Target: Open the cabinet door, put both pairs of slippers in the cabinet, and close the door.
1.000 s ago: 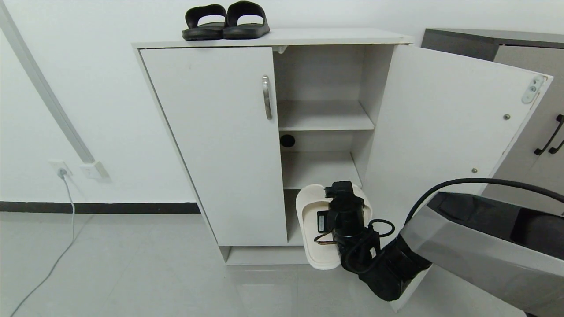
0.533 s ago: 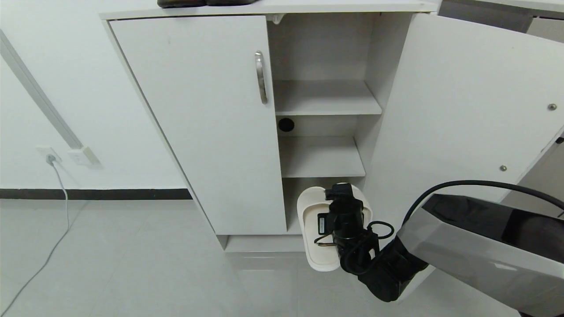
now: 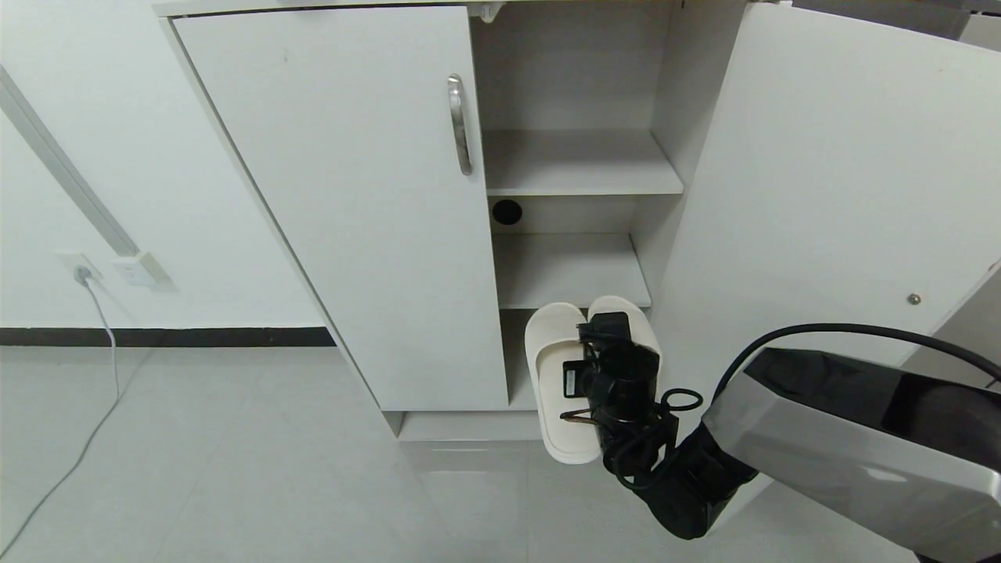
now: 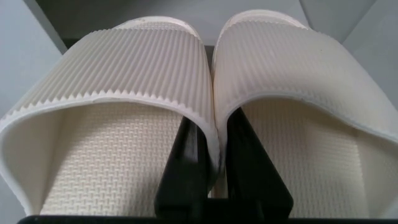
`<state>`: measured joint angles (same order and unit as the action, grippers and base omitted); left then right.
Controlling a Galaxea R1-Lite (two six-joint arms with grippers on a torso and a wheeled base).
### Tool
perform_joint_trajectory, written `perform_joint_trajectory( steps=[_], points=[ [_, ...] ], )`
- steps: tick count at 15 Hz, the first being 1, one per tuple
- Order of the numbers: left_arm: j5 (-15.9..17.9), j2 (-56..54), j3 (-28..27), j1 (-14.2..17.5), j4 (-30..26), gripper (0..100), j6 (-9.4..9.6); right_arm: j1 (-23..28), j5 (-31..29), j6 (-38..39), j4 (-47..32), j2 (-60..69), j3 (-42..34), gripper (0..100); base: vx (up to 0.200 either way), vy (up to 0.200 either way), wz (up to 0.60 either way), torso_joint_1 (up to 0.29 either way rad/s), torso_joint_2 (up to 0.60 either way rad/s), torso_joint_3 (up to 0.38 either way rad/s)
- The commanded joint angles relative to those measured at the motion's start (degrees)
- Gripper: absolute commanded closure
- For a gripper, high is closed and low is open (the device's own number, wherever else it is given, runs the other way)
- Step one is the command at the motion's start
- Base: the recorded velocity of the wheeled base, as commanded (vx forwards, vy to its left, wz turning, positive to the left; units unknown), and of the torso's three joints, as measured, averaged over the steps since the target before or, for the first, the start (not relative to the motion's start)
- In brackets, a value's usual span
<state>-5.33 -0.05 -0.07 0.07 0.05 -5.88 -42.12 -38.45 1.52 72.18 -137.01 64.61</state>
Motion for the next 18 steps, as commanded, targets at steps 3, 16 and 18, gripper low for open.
perform_joint_trajectory(
  steps=[3, 16, 18],
  points=[
    [-0.03, 0.05, -0.01, 0.01, 0.04, 100, -0.01, 0.11, 0.04, -0.03, 0.24, -0.19, -0.01, 100, 0.000, 0.000, 0.00, 0.000, 0.00, 0.000],
    [-0.03, 0.05, -0.01, 0.01, 0.04, 100, -0.01, 0.28, -0.05, -1.52, 0.86, -1.42, 2.36, 100, 0.154, 0.000, 0.00, 0.002, 0.00, 0.001],
    [-0.03, 0.05, -0.01, 0.01, 0.04, 100, -0.01, 0.90, 0.48, -2.05, -0.29, -1.42, 3.68, 100, 0.000, 0.000, 0.00, 0.000, 0.00, 0.000]
  ],
)
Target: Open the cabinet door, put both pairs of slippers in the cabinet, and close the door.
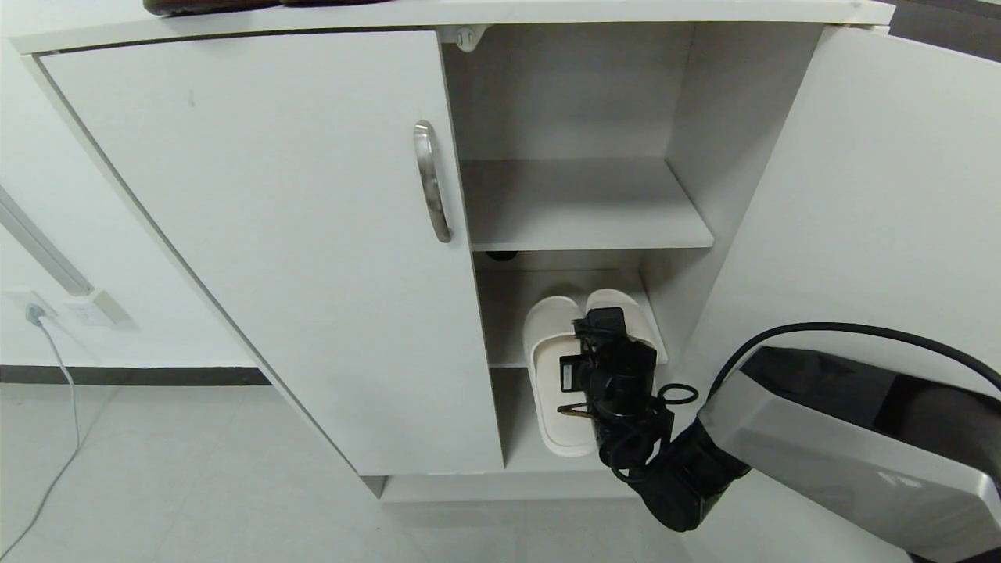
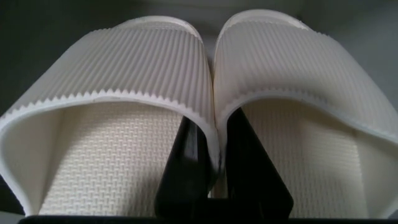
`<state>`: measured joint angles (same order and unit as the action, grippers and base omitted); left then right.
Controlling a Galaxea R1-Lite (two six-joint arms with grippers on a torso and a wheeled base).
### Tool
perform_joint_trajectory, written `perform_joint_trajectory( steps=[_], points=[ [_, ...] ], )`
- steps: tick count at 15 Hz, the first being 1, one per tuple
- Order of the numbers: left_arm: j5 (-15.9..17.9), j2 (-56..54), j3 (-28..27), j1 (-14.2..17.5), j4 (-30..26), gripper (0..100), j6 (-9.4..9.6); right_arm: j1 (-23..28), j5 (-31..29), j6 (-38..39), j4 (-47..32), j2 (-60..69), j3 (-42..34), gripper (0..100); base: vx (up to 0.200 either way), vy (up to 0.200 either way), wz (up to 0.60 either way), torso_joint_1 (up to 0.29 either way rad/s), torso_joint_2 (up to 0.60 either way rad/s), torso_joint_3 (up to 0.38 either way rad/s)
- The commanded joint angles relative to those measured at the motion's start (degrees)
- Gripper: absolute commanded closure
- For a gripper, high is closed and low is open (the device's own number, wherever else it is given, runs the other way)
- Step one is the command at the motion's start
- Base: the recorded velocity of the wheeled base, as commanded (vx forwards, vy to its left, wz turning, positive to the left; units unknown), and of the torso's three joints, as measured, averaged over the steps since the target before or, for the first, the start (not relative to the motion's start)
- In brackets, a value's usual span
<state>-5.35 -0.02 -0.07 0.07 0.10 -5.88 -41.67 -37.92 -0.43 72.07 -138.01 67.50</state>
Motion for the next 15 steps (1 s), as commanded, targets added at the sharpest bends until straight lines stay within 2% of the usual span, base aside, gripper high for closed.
perform_joint_trajectory(
  steps=[1, 3, 9, 15],
  points=[
    [-0.01, 0.02, -0.01, 0.01, -0.01, 100, -0.01, 1.33, 0.40, -0.10, -1.85, -0.42, 2.81, 100, 0.000, 0.000, 0.00, 0.000, 0.00, 0.000],
    [-0.01, 0.02, -0.01, 0.01, -0.01, 100, -0.01, 2.82, 0.92, -0.01, -5.89, -1.56, 7.30, 100, 0.000, 0.000, 0.00, 0.000, 0.00, 0.000],
    [-0.01, 0.11, -0.01, 0.01, -0.01, 100, 0.08, 5.72, 2.42, 0.25, -10.46, -6.75, 18.19, 100, 0.000, 0.000, 0.00, 0.000, 0.00, 0.000],
    [-0.01, 0.02, -0.01, 0.01, -0.01, 100, -0.01, 7.39, 3.12, 0.51, -21.18, -10.00, 31.47, 100, 0.000, 0.000, 0.00, 0.000, 0.00, 0.000]
  ],
)
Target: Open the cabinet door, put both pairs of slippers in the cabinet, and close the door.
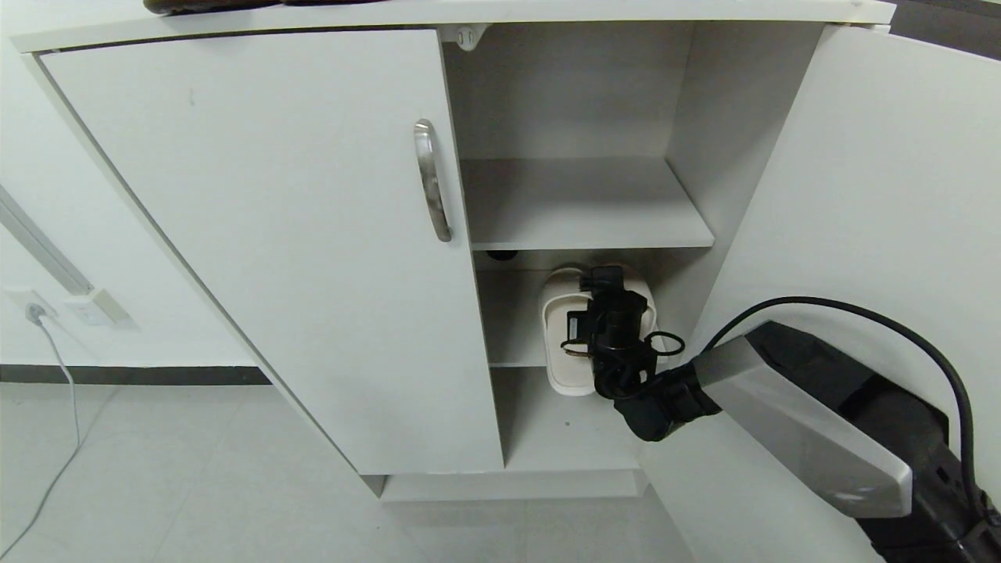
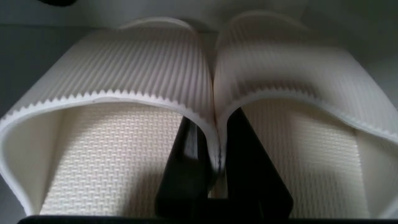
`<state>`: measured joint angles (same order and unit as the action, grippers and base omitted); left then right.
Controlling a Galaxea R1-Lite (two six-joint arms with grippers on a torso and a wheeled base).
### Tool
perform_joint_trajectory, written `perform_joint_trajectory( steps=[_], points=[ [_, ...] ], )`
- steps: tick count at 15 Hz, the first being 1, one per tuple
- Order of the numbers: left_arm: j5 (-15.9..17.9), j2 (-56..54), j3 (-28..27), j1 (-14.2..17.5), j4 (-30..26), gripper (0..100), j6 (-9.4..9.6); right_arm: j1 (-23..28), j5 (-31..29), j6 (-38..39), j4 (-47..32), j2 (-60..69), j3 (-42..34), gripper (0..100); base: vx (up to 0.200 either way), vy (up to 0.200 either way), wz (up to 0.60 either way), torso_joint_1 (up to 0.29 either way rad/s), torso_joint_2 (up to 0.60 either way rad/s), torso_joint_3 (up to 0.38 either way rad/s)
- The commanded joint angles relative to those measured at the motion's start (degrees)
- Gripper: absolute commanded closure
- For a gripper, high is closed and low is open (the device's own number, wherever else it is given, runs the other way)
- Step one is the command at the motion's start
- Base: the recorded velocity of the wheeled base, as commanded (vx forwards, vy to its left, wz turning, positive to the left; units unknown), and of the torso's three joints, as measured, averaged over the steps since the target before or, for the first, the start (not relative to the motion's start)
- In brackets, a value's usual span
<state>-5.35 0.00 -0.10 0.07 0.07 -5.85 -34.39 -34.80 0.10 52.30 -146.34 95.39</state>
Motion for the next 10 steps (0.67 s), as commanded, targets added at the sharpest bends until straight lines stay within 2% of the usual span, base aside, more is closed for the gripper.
perform_joint_trajectory(
  steps=[1, 6, 10],
  points=[
    [-0.01, 0.00, 0.01, 0.01, 0.01, 100, -0.04, 0.11, 0.00, -0.01, -1.50, -1.67, 3.75, 100, 0.000, 0.000, 0.00, 0.000, 0.00, 0.000],
    [-0.01, 0.00, 0.01, 0.01, 0.01, 100, -0.04, 0.29, 0.18, -0.01, -5.01, -2.20, 9.11, 100, 0.000, 0.000, 0.00, 0.000, 0.00, 0.000],
    [-0.19, 0.00, 0.01, 0.01, 0.01, 100, -0.13, 0.64, 2.90, -0.01, -8.00, -2.73, 11.75, 100, 0.000, 0.000, 0.00, 0.000, 0.00, 0.000]
  ],
)
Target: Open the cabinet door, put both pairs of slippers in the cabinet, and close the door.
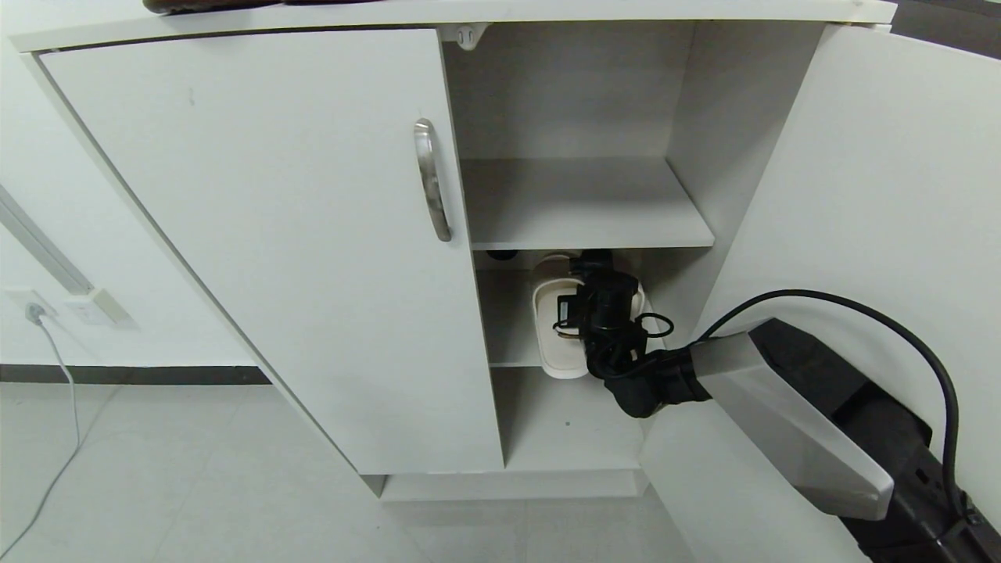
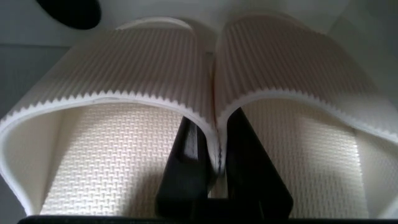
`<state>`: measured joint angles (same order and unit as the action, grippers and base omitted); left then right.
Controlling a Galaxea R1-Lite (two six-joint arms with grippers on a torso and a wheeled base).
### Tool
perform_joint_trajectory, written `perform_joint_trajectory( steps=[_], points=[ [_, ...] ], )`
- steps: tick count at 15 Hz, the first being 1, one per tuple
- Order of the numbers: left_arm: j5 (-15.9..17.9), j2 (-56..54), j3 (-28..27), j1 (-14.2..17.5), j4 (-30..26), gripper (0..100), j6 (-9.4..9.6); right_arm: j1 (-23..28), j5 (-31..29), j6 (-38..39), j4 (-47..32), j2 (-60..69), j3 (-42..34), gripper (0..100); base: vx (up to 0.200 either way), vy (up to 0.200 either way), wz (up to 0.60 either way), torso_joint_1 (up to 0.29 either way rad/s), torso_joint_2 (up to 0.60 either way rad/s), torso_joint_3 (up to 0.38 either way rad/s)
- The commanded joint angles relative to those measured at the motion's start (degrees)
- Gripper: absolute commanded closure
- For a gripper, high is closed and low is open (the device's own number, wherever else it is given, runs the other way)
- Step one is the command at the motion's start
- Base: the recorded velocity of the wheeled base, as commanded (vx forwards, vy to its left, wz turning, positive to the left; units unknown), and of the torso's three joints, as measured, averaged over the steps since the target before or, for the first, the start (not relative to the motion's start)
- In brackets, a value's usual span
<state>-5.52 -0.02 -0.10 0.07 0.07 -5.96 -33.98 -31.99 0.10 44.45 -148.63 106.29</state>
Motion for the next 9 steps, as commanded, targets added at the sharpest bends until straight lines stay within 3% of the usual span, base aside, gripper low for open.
perform_joint_trajectory(
  steps=[1, 9],
  points=[
    [-0.01, 0.02, 0.01, 0.01, 0.01, 100, -0.02, 0.23, 0.08, 0.08, -0.24, -0.61, 1.11, 100, 0.000, 0.000, 0.00, 0.000, 0.00, 0.000],
    [-0.01, 0.02, 0.01, 0.01, 0.10, 100, -0.02, 1.19, 0.08, 0.17, -2.08, -5.01, 6.03, 100, 0.000, 0.000, 0.00, 0.000, 0.00, 0.000]
  ],
)
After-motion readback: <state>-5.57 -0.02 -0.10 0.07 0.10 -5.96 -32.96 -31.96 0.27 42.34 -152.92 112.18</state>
